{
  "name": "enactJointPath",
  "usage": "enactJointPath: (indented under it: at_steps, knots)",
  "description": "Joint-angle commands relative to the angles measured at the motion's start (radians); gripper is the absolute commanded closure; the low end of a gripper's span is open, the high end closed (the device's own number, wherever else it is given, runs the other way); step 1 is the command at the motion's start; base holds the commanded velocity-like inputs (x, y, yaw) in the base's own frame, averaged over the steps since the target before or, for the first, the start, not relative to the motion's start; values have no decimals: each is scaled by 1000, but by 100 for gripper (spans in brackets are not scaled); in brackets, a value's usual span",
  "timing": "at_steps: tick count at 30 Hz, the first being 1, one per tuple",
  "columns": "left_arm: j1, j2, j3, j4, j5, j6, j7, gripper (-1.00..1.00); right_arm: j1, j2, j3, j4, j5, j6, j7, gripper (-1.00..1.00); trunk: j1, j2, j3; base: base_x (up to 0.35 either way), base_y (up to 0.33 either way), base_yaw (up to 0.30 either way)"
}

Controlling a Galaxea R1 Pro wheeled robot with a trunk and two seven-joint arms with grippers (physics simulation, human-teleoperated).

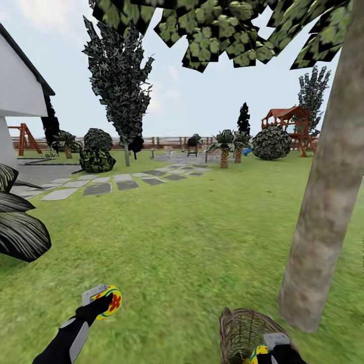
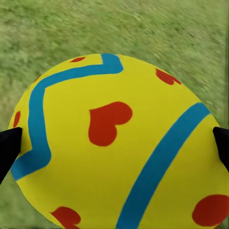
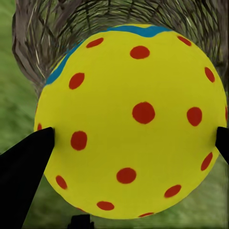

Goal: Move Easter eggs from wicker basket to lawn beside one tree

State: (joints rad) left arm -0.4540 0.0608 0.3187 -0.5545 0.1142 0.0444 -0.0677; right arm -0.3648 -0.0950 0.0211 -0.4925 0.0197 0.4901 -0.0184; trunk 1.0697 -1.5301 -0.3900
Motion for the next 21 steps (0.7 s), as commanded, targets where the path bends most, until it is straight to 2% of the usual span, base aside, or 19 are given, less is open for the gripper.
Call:
enactJointPath:
  at_steps: [1,15,21]
  knots:
    - [0,-1,4,-1,10,5,-7,100,0,0,2,-1,2,5,-2,100,-4,7,2,-191,-278,1]
    - [0,-1,4,-1,10,5,-7,100,0,-2,2,-1,1,5,-2,100,-58,105,46,-191,-278,0]
    - [0,-1,2,38,10,5,-7,100,0,-2,0,-1,0,5,-2,100,-81,147,65,-188,-278,0]
